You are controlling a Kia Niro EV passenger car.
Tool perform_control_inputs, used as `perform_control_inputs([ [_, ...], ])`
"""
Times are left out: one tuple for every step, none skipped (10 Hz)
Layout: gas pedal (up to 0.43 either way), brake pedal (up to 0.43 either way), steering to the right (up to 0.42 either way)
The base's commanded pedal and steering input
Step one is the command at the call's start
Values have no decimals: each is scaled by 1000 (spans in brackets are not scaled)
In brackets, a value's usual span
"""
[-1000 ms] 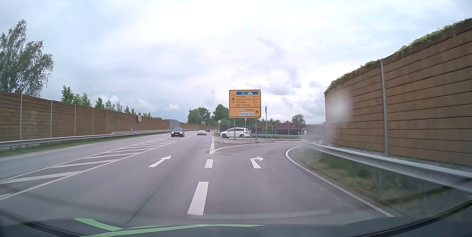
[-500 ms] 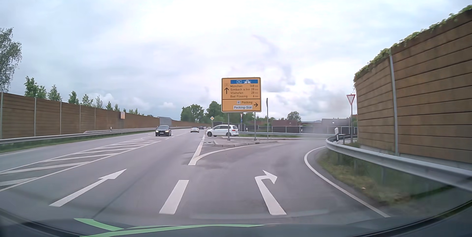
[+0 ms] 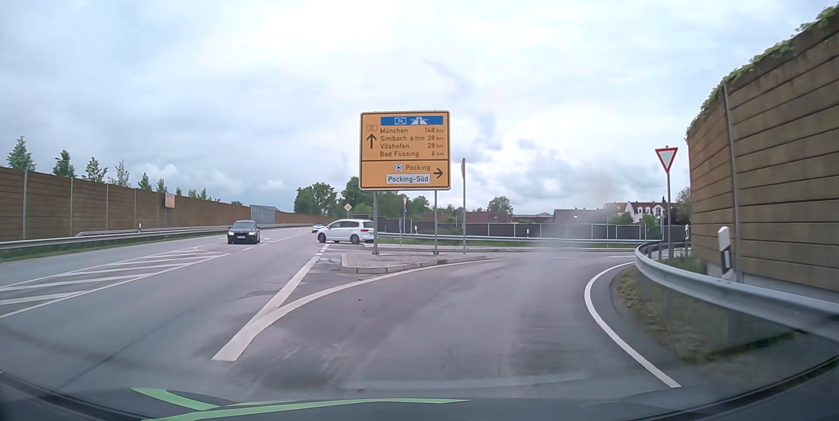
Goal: Follow the waypoints while adhering to traffic rules and regulations
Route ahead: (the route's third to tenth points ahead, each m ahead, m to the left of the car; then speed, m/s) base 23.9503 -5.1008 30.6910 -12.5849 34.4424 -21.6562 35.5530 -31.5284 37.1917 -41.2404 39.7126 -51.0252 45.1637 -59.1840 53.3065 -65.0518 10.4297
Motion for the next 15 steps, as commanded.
perform_control_inputs([
  [0,293,90],
  [0,299,103],
  [0,305,113],
  [0,305,118],
  [0,311,125],
  [0,305,130],
  [0,305,134],
  [0,311,137],
  [0,311,140],
  [0,311,142],
  [0,317,146],
  [0,317,150],
  [0,323,153],
  [0,323,155],
  [0,329,158],
])
